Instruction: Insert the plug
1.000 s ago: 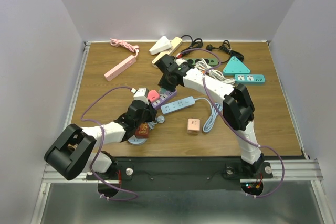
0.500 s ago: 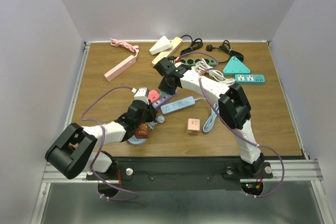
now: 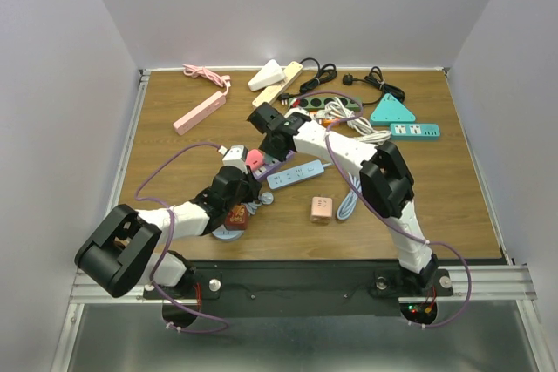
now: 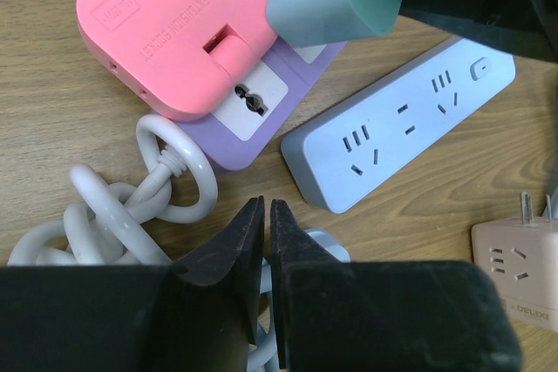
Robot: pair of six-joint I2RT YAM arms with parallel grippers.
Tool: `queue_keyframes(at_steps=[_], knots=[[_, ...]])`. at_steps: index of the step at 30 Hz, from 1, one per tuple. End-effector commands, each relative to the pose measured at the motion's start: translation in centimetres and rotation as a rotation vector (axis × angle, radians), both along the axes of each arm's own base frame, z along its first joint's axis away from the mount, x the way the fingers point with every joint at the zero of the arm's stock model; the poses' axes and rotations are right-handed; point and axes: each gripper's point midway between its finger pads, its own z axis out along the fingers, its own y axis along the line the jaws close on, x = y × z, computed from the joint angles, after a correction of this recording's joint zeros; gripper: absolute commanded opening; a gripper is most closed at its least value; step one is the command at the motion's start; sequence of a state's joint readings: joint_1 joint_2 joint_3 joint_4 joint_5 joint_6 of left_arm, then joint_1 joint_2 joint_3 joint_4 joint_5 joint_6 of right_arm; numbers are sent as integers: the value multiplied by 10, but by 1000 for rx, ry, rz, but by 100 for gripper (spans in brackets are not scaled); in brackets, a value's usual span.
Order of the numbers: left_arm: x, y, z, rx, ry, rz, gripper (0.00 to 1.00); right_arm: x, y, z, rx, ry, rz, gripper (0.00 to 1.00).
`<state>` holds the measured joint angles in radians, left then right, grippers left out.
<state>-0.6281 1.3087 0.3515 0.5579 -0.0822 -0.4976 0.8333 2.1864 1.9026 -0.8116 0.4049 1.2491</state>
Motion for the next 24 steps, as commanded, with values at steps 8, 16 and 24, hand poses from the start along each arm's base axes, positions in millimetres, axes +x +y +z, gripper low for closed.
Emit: queue_keyframes(at_steps=[8,16,24], knots=[[-3,-7,8,-27,-23,-37,18,-17,5,-12,-13,28,-107,0],[2,-9,12,-14,-41,-49,17,-16,-15,-7,-65,2,-164,0],[0,-8,14,-16,-49,-54,17,-9,-18,-14,-92,-2,-190,0]])
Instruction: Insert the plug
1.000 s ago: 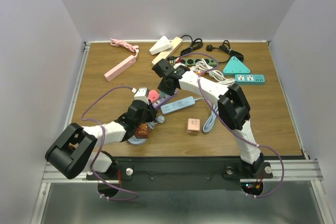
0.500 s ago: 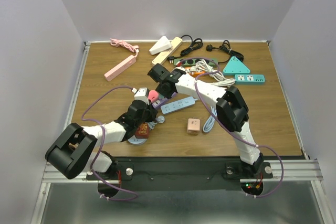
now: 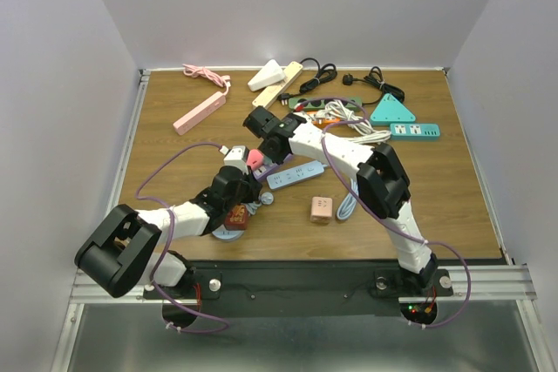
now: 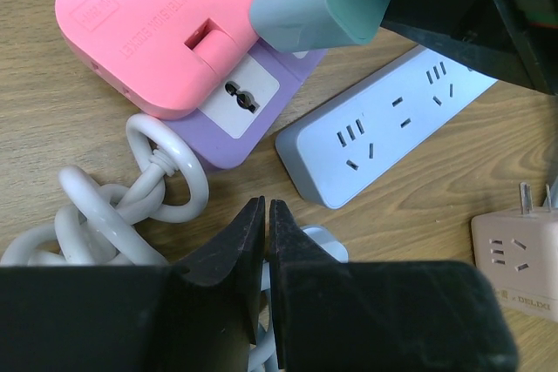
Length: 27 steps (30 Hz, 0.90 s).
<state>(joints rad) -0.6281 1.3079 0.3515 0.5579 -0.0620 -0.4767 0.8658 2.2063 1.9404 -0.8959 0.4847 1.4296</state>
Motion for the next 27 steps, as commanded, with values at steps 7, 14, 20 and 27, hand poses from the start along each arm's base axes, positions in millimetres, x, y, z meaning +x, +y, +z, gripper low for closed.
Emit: queue_keyframes(at_steps=[7,14,20,27], knots=[[2,-7,12,-21,-39,-29,16,1,-24,-16,-108,10,-61,0],[3,-7,12,-19,-39,-28,15,3,-27,-22,-107,17,-86,0],[2,-8,12,-18,-37,-35,14,8,-26,-22,-100,11,-99,0],[2,-8,11,-16,-33,-36,14,13,-32,-21,-102,7,-117,0]])
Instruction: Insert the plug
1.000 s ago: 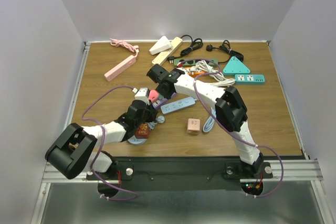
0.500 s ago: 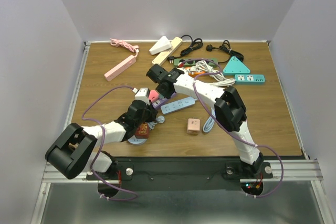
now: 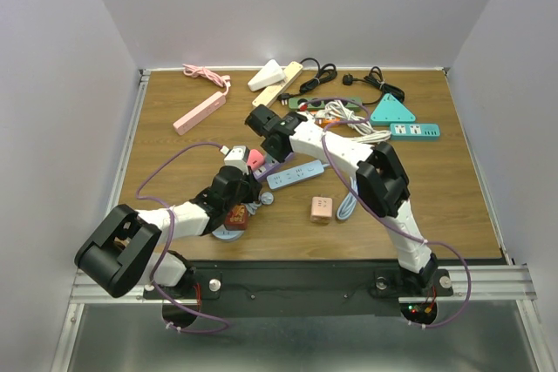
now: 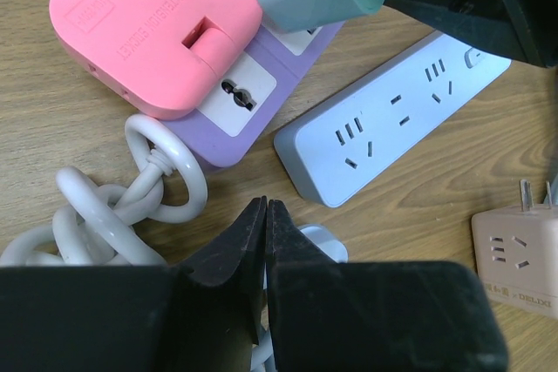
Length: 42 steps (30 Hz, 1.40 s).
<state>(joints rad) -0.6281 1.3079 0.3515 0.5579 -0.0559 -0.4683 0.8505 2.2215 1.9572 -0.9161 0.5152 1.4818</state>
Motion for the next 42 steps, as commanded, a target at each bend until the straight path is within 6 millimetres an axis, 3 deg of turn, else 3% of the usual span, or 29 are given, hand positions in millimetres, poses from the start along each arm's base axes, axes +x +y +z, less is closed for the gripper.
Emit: queue_keyframes(at_steps=[1,24,29,36,40,42], knots=[[3,-8,12,-21,-32,-27,14,5,-24,-20,-101,20,-51,0],[6,-7,12,-10,-50,-26,14,-12,-2,-49,-102,122,36,0],[6,-8,6,-14,-46,-18,14,-7,-3,-42,-150,119,43,0],[3,-11,1,-12,-42,-34,14,-6,-2,-48,-167,140,50,0],[4,-12,1,-13,-45,-38,14,-8,-13,-43,-202,130,40,0],[6,-12,5,-14,-58,-36,14,-7,-17,-30,-207,101,41,0]])
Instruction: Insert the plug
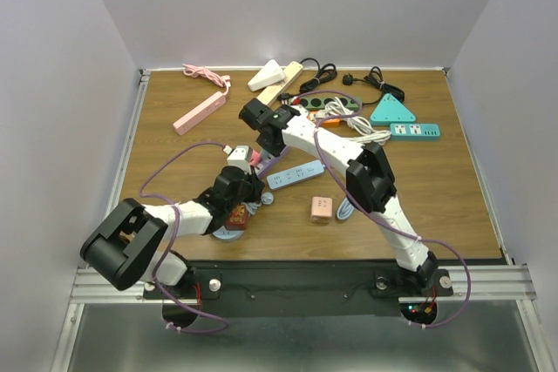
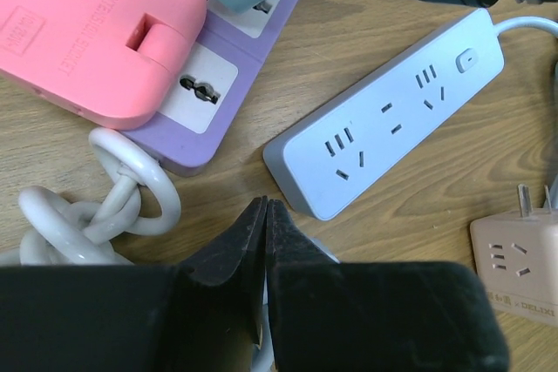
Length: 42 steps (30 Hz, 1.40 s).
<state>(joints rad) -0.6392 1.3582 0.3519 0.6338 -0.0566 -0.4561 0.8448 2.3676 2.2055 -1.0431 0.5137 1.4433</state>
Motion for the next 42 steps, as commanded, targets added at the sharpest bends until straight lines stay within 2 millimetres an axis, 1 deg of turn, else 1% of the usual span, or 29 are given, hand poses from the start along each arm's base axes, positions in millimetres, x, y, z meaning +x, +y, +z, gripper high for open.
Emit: queue_keyframes(at_steps=[1,2,3,4,5,6,7,11,12,13,15,16,17,18,19,22,23,25,26,29,32,34,35,37,40,41,42], knots=[[1,-5,8,-6,-39,-23,14,-22,-32,-23,-172,71,23,0],[2,-5,11,-8,-48,-23,15,-22,-32,-12,-170,60,44,0],[5,-6,20,-17,-67,-21,18,-22,-33,-7,-172,53,50,0],[6,-6,25,-16,-78,-23,23,-24,-36,-6,-184,56,62,0],[7,-6,35,-27,-100,-20,38,-23,-35,4,-171,38,69,0],[9,-6,42,-35,-119,-15,45,-24,-36,6,-171,36,74,0],[10,-5,46,-34,-132,-10,55,-24,-36,8,-171,34,88,0],[17,1,79,-46,-220,22,68,-24,-36,22,-168,14,123,0],[19,4,84,-44,-237,36,70,-23,-35,31,-161,-1,132,0],[20,5,88,-44,-251,43,72,-22,-37,34,-171,-9,143,0],[23,11,95,-33,-279,69,74,-24,-42,37,-184,-12,147,0],[25,11,97,-26,-287,72,75,-25,-43,45,-178,-25,149,1],[27,11,99,-21,-297,72,75,-25,-44,47,-180,-31,153,0],[28,10,97,-11,-294,71,75,-25,-45,49,-179,-33,161,0],[29,8,99,-8,-303,62,75,-27,-47,57,-172,-43,165,1],[26,-5,111,-2,-366,24,76,-29,-50,66,-159,-57,179,0],[21,-16,116,-8,-395,-6,76,-27,-51,76,-146,-73,187,0],[20,-23,123,4,-422,-12,76,-30,-49,82,-123,-73,211,0],[18,-30,126,8,-440,-29,76,-33,-48,89,-102,-74,232,0],[18,-40,145,-2,-490,-35,76,-40,-47,99,-65,-71,261,0],[20,-44,150,0,-504,-21,76,-47,-43,99,-31,-59,288,0],[24,-46,156,1,-513,1,76,-50,-41,104,-6,-62,304,0],[27,-47,155,10,-511,9,77,-51,-38,104,4,-56,317,0],[31,-49,159,13,-517,21,77,-54,-37,106,17,-53,329,0],[35,-56,157,28,-513,16,77,-59,-32,104,48,-37,353,0],[35,-59,156,33,-511,8,76,-61,-31,107,59,-40,361,0],[37,-62,156,38,-513,3,74,-62,-29,107,68,-35,367,0]])
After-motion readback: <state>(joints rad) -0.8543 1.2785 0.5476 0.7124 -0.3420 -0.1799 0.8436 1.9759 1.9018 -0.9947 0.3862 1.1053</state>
